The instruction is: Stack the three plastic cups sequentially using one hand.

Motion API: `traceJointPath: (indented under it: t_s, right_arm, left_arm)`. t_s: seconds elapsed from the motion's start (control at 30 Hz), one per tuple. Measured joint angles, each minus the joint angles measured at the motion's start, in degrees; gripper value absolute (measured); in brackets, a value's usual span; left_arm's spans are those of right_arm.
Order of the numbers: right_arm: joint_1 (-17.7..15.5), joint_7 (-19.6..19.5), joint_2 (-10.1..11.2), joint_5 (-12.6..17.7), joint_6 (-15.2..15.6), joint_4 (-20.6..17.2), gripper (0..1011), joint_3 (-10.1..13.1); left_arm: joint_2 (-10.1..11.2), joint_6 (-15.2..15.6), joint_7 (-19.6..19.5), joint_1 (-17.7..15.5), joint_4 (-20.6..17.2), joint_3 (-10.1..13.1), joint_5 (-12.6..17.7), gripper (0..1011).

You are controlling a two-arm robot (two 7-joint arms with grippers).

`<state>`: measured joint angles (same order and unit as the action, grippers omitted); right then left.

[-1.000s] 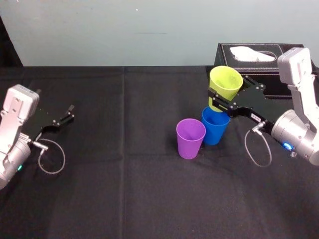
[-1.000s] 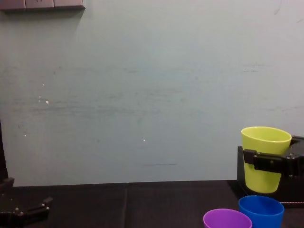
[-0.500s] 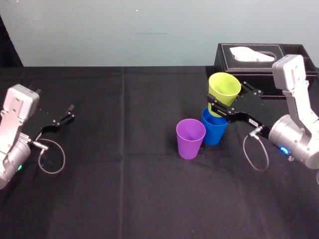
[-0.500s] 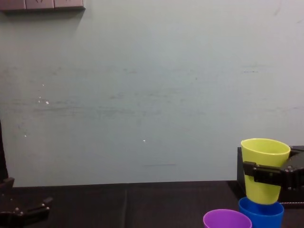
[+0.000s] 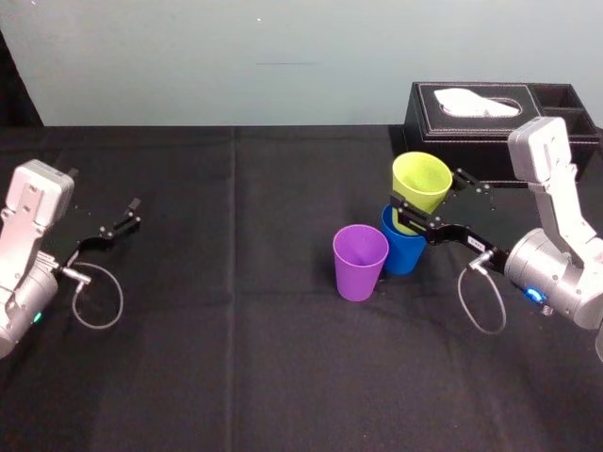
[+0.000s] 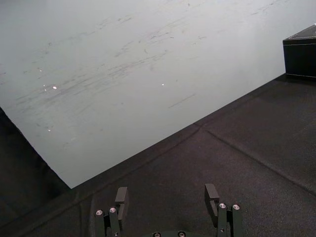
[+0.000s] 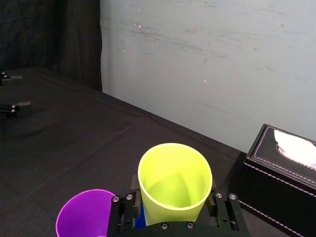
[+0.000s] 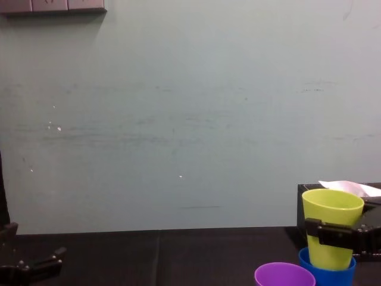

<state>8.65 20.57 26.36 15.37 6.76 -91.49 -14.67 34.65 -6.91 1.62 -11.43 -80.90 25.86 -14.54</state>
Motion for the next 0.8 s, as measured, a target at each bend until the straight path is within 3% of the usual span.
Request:
traceJointPath:
  t_s: [0.37,0.6,0.8]
  right_arm:
    - [0.16,0.08,-0.18,-0.18,-0.13,0.47,741,-0.21]
    - [0.13,0.07,-0.14,-0.15,-0.13,0.34,938,-0.17]
    - [0.11,0.06,-0.11,-0.13,-0.11,0.28,1003,-0.14]
  left_arm:
    - [0.0,0.0,0.0,0.0,0.0,0.0,0.0,1011]
    - [0.0,0.0,0.0,0.0,0.0,0.0,0.0,1011]
    - [0.0,0.0,0.0,0.0,0.0,0.0,0.0,1011]
